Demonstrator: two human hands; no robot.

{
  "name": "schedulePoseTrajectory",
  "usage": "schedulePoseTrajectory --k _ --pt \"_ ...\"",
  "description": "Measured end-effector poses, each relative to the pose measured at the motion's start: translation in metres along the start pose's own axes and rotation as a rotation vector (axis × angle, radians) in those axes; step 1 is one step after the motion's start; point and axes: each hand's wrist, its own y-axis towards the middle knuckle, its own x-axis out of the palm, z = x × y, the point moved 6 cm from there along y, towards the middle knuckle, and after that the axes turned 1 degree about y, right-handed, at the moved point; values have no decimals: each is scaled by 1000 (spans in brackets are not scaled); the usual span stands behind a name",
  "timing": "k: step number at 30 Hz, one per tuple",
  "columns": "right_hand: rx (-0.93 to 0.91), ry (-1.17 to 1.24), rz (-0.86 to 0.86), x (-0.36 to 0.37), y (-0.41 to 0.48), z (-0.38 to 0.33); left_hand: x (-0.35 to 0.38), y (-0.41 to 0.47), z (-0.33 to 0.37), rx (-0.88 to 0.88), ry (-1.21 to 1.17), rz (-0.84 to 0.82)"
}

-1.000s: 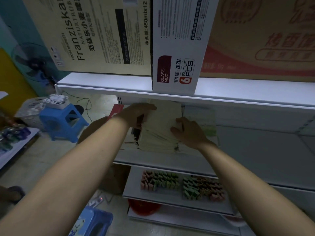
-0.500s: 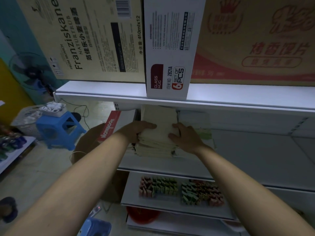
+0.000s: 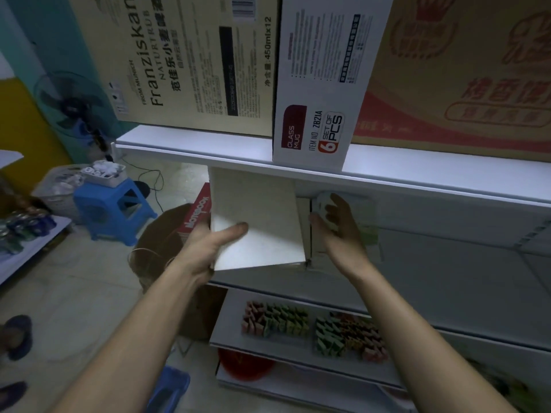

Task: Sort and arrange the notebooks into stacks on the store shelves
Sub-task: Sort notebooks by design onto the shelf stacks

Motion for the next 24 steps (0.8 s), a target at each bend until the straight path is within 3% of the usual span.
schedulePoseTrajectory --k 3,6,11,14,17,24 --pt "195 308 -160 18 -23 -3 -1 -31 -22 7 -63 -59" --pt "217 233 -284 23 -52 -2 7 -57 -47 -10 -126 -118" --pt "125 252 -126 -13 -100 11 35 -89 -73 -10 15 -223" --pt "102 321 -23 -44 -130 28 57 -91 -80 -64 144 -404" --pt "112 398 28 -78 -158 39 91 -91 -86 -271 61 -600" --pt "17 293 234 -179 -201 27 203 -106 -104 -343 -86 -637"
